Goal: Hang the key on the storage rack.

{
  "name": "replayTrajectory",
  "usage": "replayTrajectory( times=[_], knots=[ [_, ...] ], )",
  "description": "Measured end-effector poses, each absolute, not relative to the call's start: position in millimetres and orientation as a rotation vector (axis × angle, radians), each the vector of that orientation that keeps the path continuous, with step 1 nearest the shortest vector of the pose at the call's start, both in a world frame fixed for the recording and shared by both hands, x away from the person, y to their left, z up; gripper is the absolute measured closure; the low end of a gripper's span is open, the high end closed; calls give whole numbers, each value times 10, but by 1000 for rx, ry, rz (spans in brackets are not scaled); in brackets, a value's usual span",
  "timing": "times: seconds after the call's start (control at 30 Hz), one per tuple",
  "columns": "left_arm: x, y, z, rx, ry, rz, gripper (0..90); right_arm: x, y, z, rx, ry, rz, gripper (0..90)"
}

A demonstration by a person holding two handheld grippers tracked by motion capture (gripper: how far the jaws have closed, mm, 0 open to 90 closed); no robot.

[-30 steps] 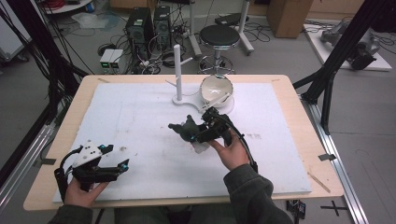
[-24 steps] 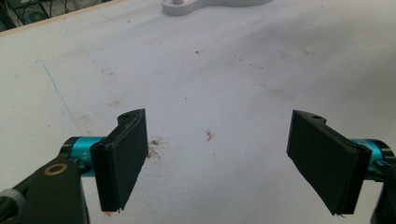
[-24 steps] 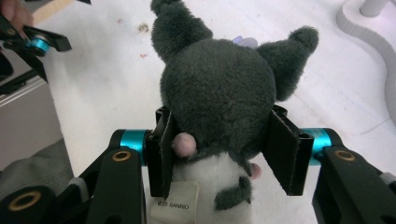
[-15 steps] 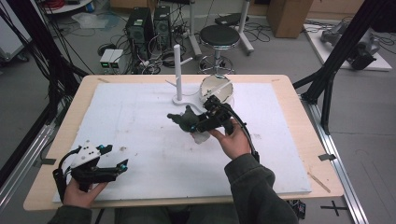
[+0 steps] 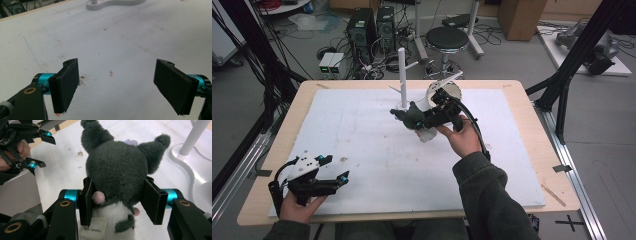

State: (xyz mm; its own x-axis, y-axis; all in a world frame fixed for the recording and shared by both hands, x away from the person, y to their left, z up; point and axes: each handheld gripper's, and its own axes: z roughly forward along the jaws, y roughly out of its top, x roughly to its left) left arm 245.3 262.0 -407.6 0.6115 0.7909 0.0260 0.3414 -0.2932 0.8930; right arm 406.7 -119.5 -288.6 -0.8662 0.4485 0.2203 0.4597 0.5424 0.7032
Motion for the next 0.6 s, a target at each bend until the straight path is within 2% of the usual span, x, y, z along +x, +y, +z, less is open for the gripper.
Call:
replayTrajectory(
  times=[0.6],
  knots=[
    [2459,2636,-4081,1875,911,598,211,4288,-1156,-2627,-805,-2777,-1271,485]
  ],
)
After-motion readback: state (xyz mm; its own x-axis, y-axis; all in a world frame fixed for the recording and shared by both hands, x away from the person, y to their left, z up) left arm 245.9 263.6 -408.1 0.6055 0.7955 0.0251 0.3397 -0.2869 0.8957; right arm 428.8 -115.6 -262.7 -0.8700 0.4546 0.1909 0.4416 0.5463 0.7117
